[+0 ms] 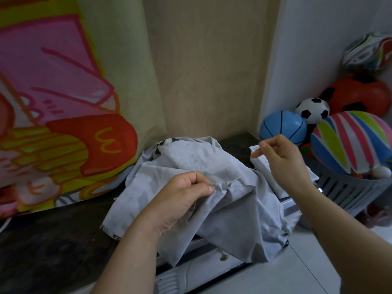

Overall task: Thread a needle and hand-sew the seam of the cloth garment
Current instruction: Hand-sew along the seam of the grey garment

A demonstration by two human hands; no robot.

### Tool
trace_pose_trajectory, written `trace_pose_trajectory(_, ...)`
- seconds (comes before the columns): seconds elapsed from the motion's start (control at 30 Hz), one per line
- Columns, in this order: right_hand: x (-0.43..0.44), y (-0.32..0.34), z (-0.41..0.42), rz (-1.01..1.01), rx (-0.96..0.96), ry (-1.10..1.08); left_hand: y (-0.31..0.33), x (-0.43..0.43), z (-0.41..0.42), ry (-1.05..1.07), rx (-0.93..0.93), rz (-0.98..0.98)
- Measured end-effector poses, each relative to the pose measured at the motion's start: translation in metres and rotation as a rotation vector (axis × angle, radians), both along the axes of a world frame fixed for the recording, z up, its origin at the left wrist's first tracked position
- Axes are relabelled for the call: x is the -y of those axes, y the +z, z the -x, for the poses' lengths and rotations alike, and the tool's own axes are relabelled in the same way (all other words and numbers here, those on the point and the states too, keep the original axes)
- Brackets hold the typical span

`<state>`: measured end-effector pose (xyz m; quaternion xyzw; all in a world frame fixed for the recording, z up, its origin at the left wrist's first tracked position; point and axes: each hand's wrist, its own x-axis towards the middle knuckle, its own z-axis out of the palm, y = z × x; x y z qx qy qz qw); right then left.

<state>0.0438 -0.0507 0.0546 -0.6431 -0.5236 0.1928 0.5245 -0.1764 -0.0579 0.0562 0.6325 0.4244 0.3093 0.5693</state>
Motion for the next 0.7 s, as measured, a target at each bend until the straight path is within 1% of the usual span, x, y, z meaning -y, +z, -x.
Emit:
trace_pose_trajectory(0.1, 0.003, 0.005, 0.007, 0.030, 0.008, 0.057, 0.000, 0.000, -0.002, 0.020, 0.001, 0.005)
trace_pose_trajectory(0.2, 0.011, 0.012, 0.022, 0.045, -0.020, 0.242, 0.000, -0.001, -0.003, 0.040, -0.007, 0.003)
trace_pose_trajectory(0.23, 0.014, 0.013, 0.028, 0.049, -0.006, 0.304, -0.001, -0.002, -0.003, 0.053, -0.007, -0.003)
trace_pose_trajectory(0.3, 0.019, 0.009, 0.041, 0.053, 0.082, 0.370, -0.001, -0.002, -0.004, 0.090, 0.000, -0.016)
trace_pose_trajectory(0.43, 0.022, -0.007, 0.055, 0.018, 0.256, 0.351, 0.001, 0.000, -0.005, 0.089, 0.005, -0.042)
trace_pose_trajectory(0.53, 0.019, -0.008, 0.051, 0.009, 0.267, 0.296, -0.002, -0.002, -0.003, 0.094, -0.052, -0.099)
trace_pose_trajectory(0.7, 0.015, -0.006, 0.041, 0.080, 0.291, 0.281, -0.008, -0.005, -0.004, 0.151, -0.205, -0.253)
